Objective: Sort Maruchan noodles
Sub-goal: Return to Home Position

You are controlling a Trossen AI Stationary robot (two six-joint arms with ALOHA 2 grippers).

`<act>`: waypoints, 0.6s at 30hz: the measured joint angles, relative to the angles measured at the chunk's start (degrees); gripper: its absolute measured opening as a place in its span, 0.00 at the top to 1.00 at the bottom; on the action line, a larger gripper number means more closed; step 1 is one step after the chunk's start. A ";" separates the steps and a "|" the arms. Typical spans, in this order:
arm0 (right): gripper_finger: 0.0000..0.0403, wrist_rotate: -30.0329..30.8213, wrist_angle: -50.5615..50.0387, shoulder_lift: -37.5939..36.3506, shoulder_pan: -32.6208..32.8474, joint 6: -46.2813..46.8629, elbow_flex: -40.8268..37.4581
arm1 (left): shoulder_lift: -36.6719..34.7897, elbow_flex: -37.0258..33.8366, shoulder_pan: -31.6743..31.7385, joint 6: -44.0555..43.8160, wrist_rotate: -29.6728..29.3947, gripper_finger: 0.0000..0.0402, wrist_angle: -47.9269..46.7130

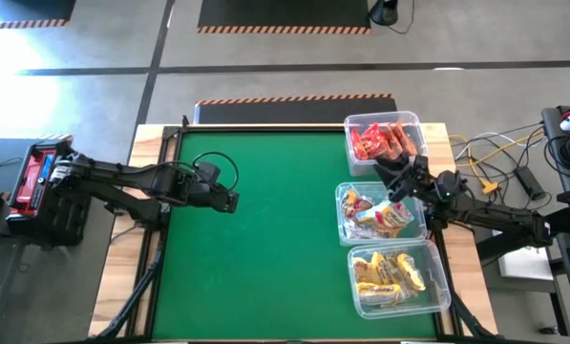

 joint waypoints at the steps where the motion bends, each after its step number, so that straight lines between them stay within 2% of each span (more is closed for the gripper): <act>1: 0.54 -0.02 -1.01 0.07 0.00 -0.04 0.00 | 0.00 0.00 0.00 0.30 0.00 0.74 0.00; 10: 0.54 -0.07 -7.94 0.70 0.00 -0.08 -0.02 | 0.00 0.00 0.04 9.87 -0.07 0.74 0.28; 18: 0.54 -0.09 -9.15 0.83 0.00 -0.06 -0.04 | -0.33 -0.03 0.04 26.93 -0.13 0.74 0.34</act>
